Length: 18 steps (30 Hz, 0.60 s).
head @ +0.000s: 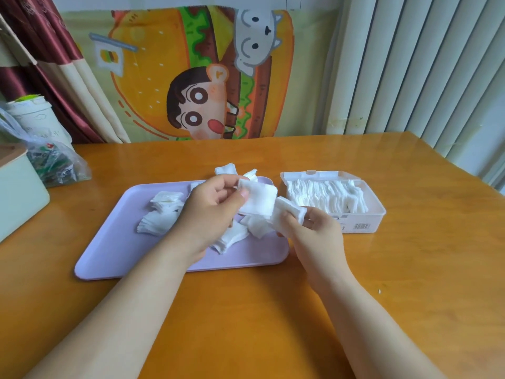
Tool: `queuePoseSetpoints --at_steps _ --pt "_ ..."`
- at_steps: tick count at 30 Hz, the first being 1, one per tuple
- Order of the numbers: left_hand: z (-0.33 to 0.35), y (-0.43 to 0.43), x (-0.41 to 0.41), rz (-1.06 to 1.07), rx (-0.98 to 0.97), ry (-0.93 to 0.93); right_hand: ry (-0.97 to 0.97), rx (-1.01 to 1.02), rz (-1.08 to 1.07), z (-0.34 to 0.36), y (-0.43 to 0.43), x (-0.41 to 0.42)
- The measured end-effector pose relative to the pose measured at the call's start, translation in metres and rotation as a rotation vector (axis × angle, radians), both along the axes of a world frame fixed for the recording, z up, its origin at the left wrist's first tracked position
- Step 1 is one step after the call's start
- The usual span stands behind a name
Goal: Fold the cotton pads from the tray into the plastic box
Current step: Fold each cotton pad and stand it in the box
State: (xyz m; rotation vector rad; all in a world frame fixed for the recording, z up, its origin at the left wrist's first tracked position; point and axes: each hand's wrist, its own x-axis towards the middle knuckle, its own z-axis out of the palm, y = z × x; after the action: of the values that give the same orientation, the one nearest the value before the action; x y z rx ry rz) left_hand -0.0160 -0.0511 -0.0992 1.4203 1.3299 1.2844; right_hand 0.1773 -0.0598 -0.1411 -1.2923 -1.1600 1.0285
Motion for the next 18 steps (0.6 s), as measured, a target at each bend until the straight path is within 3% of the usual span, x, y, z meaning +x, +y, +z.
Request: queuePoseSetpoints --at_steps 3,7,18 --pt "-0.009 -0.002 0.007 -0.148 -0.096 -0.13 0.09 -0.028 0.091 0.002 0.001 0.001" --pt "-0.021 -0.003 0.017 -0.141 -0.075 -0.062 0.186 -0.067 0.269 0.005 -0.001 0.005" --pt "-0.034 -0.004 0.014 -0.08 -0.016 -0.122 0.087 -0.051 0.394 0.008 0.002 0.006"
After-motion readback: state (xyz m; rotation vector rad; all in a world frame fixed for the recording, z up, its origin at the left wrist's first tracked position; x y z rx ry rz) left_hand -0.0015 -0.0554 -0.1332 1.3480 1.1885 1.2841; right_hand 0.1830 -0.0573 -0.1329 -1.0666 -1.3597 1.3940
